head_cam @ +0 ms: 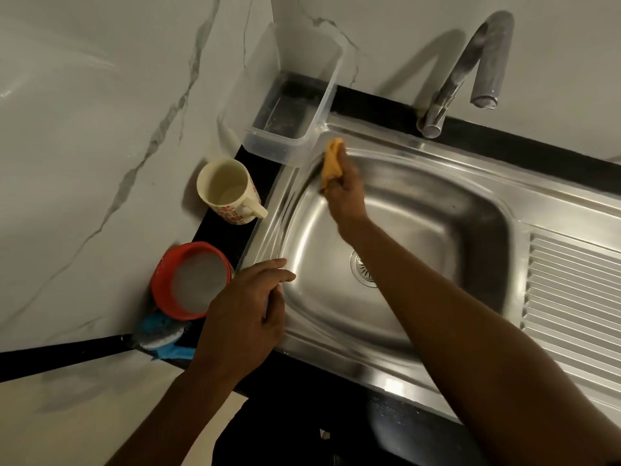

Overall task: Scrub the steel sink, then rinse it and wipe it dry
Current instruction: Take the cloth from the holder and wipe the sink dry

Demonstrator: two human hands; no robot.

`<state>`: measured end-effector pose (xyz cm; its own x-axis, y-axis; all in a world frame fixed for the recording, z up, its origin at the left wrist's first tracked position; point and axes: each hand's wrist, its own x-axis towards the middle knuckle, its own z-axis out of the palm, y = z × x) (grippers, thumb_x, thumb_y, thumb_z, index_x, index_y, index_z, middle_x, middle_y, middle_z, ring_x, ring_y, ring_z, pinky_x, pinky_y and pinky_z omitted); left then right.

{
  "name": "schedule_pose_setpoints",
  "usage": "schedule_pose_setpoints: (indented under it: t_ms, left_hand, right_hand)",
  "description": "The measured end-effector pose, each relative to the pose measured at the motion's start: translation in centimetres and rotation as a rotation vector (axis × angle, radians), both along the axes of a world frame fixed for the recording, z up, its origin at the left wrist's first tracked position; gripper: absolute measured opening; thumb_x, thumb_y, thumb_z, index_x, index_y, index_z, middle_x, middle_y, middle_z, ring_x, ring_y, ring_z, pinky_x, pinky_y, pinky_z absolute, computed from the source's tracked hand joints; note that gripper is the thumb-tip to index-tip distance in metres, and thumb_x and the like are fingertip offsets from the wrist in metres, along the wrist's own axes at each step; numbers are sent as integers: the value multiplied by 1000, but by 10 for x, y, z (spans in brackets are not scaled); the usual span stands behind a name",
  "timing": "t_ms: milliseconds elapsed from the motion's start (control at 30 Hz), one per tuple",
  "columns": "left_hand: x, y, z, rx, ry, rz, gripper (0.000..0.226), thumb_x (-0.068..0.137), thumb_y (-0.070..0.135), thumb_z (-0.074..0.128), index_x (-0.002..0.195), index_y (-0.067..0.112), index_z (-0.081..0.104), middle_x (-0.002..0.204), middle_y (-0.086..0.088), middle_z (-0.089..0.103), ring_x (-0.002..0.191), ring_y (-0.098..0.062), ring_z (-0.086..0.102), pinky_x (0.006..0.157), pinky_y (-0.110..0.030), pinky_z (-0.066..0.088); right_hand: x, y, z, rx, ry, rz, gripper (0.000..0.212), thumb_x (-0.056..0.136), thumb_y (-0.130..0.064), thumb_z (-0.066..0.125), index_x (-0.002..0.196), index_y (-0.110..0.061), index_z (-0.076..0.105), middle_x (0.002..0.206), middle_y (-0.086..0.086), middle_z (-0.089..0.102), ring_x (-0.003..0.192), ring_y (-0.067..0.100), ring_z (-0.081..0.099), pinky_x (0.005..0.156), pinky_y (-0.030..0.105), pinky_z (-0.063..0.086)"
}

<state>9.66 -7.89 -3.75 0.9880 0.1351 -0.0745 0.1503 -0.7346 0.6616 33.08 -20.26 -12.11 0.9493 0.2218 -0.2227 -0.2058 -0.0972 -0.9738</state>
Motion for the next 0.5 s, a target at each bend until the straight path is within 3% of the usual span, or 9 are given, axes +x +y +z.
schedule_pose_setpoints:
  t_ms: [67,133,233,400,500]
  left_hand:
    - [0,0,-1,4,7,-8,30,103,9,62,128,20,73,143,6,66,132,-9,61,109,-37,54]
    - [0,-1,-2,-2,22,-6,31,102,9,62,129,21,72,144,6,65,133,-8,60,111,-34,53]
    - [3,-4,-2,-11,36,-20,32,102,9,61,129,22,72,145,7,64,134,-6,58,111,-29,51]
    - [16,-8,3,-17,31,-31,34,101,19,56,131,22,72,144,6,64,134,-6,58,110,-27,50]
    - [29,-5,6,-1,19,-24,35,101,21,54,133,21,71,145,5,64,133,-8,59,108,-24,49]
  right_hand:
    - [-21,21,-9,-20,-38,70,70,101,-4,50,160,-36,30,160,9,34,137,33,48,107,54,51]
    - [-45,28,-13,-53,-87,88,69,104,1,46,161,-35,31,169,-5,27,149,17,38,119,45,41]
    - [-80,19,-17,-79,-101,168,64,105,2,48,159,-31,40,165,-20,26,137,-15,39,111,37,49]
    - [-124,-7,-31,-51,-142,380,62,102,6,53,157,-20,42,166,-11,31,157,10,20,127,39,27]
    - [-125,-11,-24,-24,-66,371,64,101,9,54,156,-21,44,167,-6,33,155,15,30,119,33,41]
